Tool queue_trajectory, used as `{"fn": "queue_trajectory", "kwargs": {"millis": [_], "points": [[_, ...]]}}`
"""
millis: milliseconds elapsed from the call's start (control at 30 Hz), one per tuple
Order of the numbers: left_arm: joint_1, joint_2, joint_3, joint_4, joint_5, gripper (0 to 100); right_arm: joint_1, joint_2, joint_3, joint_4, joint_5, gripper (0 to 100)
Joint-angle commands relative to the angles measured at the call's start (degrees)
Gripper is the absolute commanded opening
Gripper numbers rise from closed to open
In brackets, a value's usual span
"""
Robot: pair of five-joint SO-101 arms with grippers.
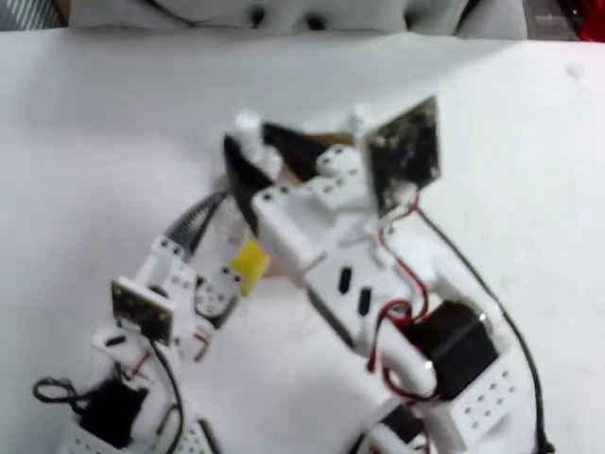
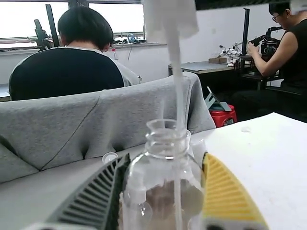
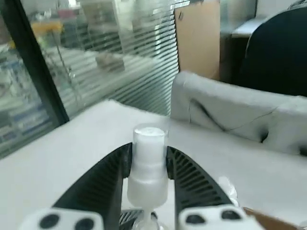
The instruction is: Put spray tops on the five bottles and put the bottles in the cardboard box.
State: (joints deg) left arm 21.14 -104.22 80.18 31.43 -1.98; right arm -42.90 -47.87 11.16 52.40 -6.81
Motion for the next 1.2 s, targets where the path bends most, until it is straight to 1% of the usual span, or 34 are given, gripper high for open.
{"fn": "queue_trajectory", "kwargs": {"millis": [0,167,300,367,667,767,900,967,1067,1167], "points": [[0.31,-0.57,-0.44,-1.05,-0.18,2,-1.19,-0.04,-0.44,1.8,3.69,1.5],[0.31,-0.57,-0.44,-1.05,-0.18,2,-1.19,0.04,-0.53,4.35,3.69,2.9],[0.31,-0.57,-0.35,-1.05,-0.18,2,-1.19,0.04,-0.62,7.16,3.69,13.5],[0.31,-0.57,-0.35,-1.05,-0.18,2,-1.19,-0.04,-0.88,7.96,3.69,16.0],[0.31,-0.57,1.67,-1.58,-0.18,2,-0.66,-2.42,-3.78,8.22,4.31,16.2],[0.22,-0.57,1.76,-1.67,-0.18,2,1.98,-5.32,-6.24,8.84,4.31,15.9],[-0.57,-0.48,2.55,-5.36,0.0,2,6.46,-7.96,-8.44,14.99,4.31,15.9],[-1.54,-0.4,4.48,-9.58,2.81,2,9.27,-9.1,-8.35,18.51,4.31,15.9],[-3.47,-0.4,8.62,-17.14,8.88,2,15.69,-10.42,-8.26,23.87,3.87,15.9],[-4.09,-0.31,10.9,-21.63,10.46,2,22.73,-10.77,-8.26,30.11,3.87,15.9]]}}
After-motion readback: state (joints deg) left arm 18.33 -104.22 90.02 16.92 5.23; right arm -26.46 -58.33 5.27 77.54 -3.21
